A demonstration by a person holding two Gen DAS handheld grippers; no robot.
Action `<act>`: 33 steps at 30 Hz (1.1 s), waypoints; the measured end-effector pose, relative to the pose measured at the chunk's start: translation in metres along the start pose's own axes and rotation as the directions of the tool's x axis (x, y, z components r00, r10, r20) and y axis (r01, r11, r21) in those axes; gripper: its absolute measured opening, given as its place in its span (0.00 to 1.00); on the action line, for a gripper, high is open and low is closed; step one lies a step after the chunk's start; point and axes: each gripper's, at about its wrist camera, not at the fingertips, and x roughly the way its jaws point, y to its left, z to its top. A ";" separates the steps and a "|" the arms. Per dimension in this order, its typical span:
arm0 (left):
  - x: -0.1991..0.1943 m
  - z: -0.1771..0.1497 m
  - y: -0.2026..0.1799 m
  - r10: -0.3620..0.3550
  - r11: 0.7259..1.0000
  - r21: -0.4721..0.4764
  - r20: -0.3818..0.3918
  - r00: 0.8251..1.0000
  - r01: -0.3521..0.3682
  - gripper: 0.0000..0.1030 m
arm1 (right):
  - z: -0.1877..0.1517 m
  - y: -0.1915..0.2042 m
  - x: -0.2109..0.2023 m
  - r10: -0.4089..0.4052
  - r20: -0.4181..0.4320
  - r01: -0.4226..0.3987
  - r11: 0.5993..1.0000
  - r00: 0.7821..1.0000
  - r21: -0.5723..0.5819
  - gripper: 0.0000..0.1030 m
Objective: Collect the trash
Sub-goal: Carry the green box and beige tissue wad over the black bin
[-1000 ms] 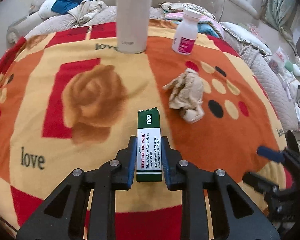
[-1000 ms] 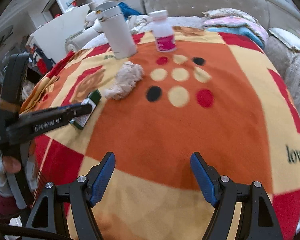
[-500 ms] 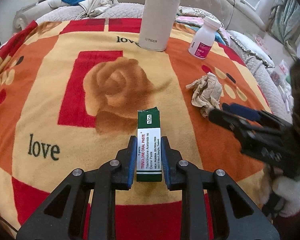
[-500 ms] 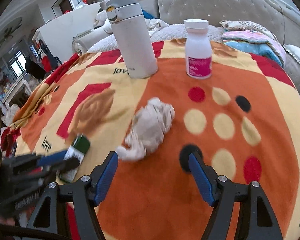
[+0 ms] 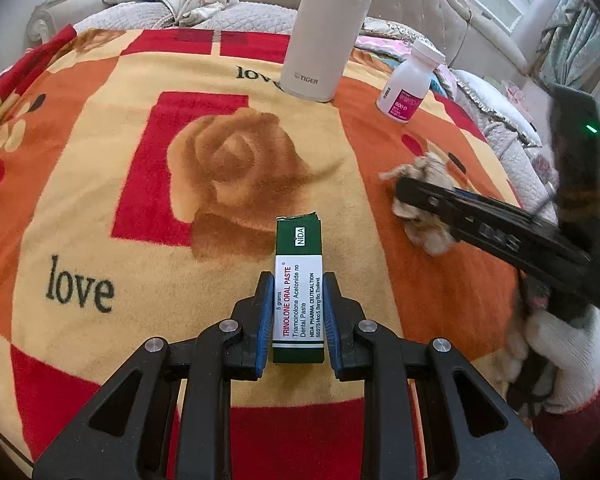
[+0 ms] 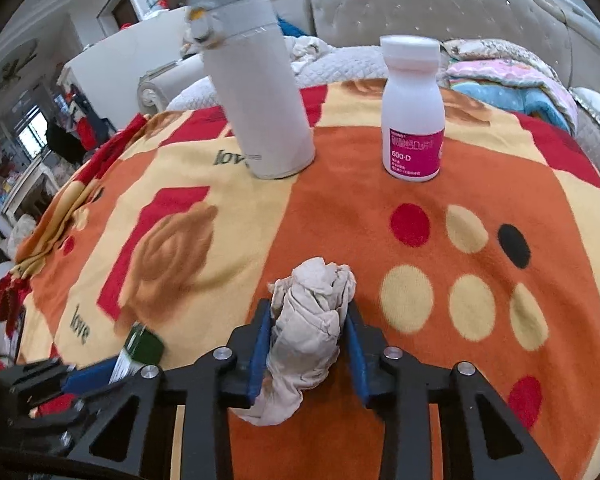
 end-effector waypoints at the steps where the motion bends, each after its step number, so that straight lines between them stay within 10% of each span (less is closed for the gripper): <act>1: -0.001 -0.001 0.000 -0.004 1.000 -0.002 0.000 1.000 0.004 0.20 | -0.003 0.002 -0.008 0.008 0.011 -0.008 1.000 1.000 -0.009 0.32; 33: -0.042 -0.081 -0.153 -0.080 0.978 0.193 -0.004 0.997 0.080 0.20 | -0.155 -0.053 -0.184 -0.041 0.100 0.036 0.998 0.994 0.044 0.32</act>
